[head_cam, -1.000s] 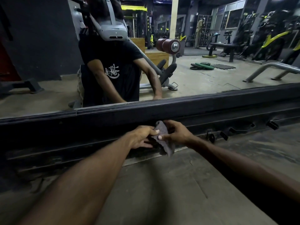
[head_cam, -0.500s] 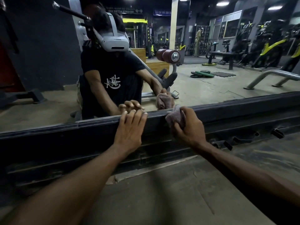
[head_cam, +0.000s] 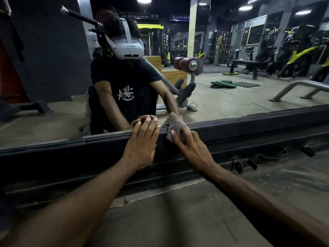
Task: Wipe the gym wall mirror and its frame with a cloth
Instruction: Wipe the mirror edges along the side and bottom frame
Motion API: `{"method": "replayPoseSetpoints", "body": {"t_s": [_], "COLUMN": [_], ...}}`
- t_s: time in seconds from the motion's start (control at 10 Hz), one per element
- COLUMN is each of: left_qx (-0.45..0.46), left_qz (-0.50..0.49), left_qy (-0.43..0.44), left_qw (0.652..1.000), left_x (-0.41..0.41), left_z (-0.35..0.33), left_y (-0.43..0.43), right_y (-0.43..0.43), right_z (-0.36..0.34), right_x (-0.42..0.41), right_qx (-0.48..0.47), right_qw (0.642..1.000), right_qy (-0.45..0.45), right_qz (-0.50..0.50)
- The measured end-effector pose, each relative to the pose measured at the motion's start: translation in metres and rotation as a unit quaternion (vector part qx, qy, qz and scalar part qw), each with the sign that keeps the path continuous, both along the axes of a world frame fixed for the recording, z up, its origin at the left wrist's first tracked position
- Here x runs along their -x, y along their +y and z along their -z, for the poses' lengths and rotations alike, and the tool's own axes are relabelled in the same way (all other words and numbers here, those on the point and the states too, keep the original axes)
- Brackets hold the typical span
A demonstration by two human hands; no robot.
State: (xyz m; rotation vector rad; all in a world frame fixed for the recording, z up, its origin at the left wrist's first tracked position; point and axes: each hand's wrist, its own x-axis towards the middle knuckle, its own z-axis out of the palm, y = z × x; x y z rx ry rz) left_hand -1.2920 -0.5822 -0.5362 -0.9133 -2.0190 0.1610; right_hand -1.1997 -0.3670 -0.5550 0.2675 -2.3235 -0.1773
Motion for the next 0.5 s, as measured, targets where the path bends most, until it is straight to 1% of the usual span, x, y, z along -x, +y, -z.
{"method": "replayPoseSetpoints", "body": {"t_s": [0.1, 0.2, 0.3, 0.4, 0.5], "left_qx": [0.022, 0.041, 0.081, 0.084, 0.096], "left_qz": [0.015, 0.013, 0.026, 0.040, 0.041], "left_qy": [0.022, 0.027, 0.057, 0.063, 0.074], "left_qw": [0.999, 0.999, 0.995, 0.994, 0.992], "left_x": [0.005, 0.008, 0.013, 0.016, 0.019], "left_z": [0.000, -0.007, -0.005, -0.003, -0.009], "left_y": [0.001, 0.007, 0.012, 0.015, 0.022], "right_y": [-0.003, 0.004, 0.042, 0.076, 0.053], "right_z": [-0.018, -0.027, -0.028, -0.017, -0.018], "right_x": [0.004, 0.003, -0.009, -0.019, -0.017], "right_qx": [0.013, 0.011, 0.073, 0.193, 0.152], "right_qw": [1.000, 0.998, 0.997, 0.976, 0.986], "right_qy": [-0.001, -0.049, -0.002, 0.022, 0.031], "right_qz": [0.001, -0.043, 0.015, 0.102, 0.065]}}
